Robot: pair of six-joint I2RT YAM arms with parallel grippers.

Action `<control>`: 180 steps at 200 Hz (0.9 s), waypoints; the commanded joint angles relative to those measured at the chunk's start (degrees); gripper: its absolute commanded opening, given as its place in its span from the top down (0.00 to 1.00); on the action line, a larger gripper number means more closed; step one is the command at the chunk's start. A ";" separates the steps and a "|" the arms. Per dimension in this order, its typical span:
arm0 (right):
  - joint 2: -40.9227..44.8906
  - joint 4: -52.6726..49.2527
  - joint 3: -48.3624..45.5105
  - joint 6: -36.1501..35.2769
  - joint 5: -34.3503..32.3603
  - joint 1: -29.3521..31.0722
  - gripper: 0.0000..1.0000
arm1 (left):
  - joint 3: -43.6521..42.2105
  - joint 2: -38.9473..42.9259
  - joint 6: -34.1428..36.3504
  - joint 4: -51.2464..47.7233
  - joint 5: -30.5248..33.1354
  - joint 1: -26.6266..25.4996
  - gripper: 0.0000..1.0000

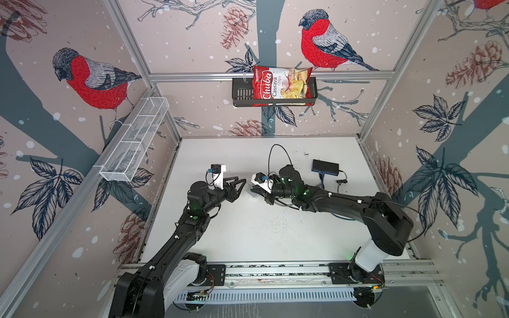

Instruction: Insert the plug into the switch port

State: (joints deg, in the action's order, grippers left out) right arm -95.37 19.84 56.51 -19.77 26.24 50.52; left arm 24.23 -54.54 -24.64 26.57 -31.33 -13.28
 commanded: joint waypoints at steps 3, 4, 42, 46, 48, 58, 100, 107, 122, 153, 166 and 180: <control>-0.37 -0.98 0.66 -0.54 4.60 -0.42 0.95 | 0.32 0.14 -0.66 0.30 0.83 0.04 0.51; -0.40 -1.01 0.68 -0.49 4.65 -0.47 0.95 | 0.31 0.14 -0.67 0.27 0.79 0.02 0.51; -1.50 -2.69 2.23 -0.63 5.36 -0.70 0.94 | 0.55 0.40 -2.68 -0.28 -0.15 0.02 0.56; -1.60 -2.78 2.45 -0.47 5.17 -0.69 0.94 | 0.53 0.40 -3.35 -0.40 -0.06 0.01 0.58; -1.69 -2.89 2.46 -0.39 5.08 -0.64 0.94 | 0.60 0.34 -3.67 -0.47 -0.03 0.01 0.59; -2.10 -3.27 2.93 -0.43 5.14 -0.69 0.95 | 0.88 0.10 -5.56 -0.80 -0.28 0.02 0.62; -3.80 -6.36 5.61 -1.22 6.63 -0.69 0.94 | 4.03 -0.13 -8.01 -10.75 3.04 -0.19 0.66; -4.24 -7.11 6.16 -1.37 6.48 -0.71 0.94 | 4.74 -0.08 -8.20 -12.40 3.42 -0.23 0.65; -5.07 -8.17 7.15 -1.63 5.77 -0.71 0.94 | 5.32 -0.04 -9.83 -13.62 3.35 -0.26 0.63; -6.41 -8.90 8.24 -1.59 5.49 -0.71 0.94 | 5.98 -1.05 -14.07 -16.07 4.04 -0.31 0.63; -6.86 -9.18 8.68 -1.59 5.69 -0.69 0.94 | 5.89 -1.62 -15.21 -16.46 4.05 -0.45 0.63; -7.19 -9.31 9.05 -1.61 5.91 -0.73 0.94 | 5.67 -2.19 -16.08 -16.29 4.00 -0.78 0.64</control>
State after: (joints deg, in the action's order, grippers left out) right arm -102.08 11.35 64.64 -21.04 31.46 49.84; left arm 29.69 -56.07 -37.76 11.66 -28.03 -13.67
